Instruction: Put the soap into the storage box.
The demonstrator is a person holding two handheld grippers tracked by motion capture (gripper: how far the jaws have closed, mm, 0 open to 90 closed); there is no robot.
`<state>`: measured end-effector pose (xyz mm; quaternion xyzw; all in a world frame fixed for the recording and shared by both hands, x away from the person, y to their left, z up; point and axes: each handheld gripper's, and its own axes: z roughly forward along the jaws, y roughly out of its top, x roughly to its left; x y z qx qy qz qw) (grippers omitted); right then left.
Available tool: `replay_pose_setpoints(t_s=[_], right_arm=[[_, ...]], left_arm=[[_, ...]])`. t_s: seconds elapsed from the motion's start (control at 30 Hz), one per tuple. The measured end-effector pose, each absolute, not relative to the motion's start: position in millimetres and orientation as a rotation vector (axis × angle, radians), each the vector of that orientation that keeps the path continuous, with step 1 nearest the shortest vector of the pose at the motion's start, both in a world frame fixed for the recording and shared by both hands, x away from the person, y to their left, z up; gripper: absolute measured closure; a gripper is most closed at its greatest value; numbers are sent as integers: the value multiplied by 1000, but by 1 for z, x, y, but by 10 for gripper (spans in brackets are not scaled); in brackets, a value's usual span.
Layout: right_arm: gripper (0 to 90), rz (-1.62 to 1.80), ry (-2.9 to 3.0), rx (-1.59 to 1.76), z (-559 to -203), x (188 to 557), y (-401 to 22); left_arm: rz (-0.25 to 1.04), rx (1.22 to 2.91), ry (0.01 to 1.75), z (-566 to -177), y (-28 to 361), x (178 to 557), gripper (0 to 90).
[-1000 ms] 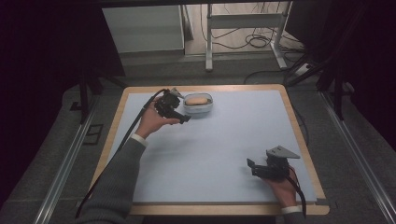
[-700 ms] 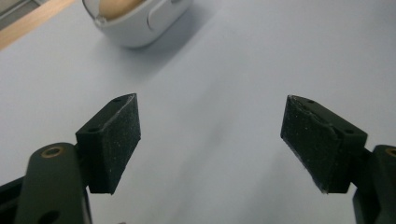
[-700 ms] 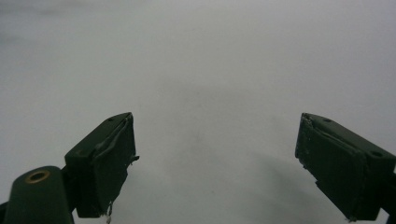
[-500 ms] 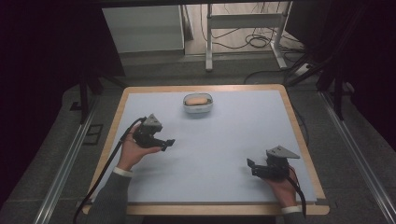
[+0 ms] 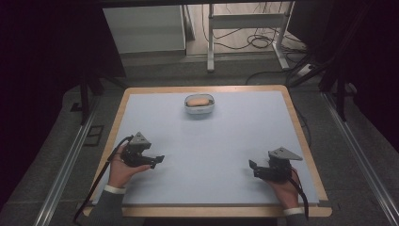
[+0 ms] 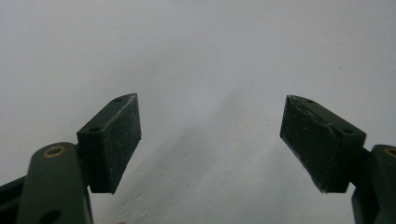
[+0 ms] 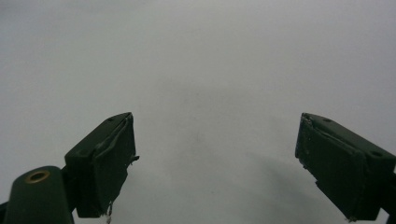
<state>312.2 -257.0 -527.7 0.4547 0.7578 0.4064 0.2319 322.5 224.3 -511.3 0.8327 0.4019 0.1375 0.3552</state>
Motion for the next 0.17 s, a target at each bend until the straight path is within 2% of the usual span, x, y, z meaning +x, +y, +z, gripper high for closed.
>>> replay_pose_setpoints(t_s=[0.17], right_arm=[[121, 1143, 2076, 1235, -524, 312, -257]], left_arm=[[358, 2142, 1056, -513, 228, 320, 206]])
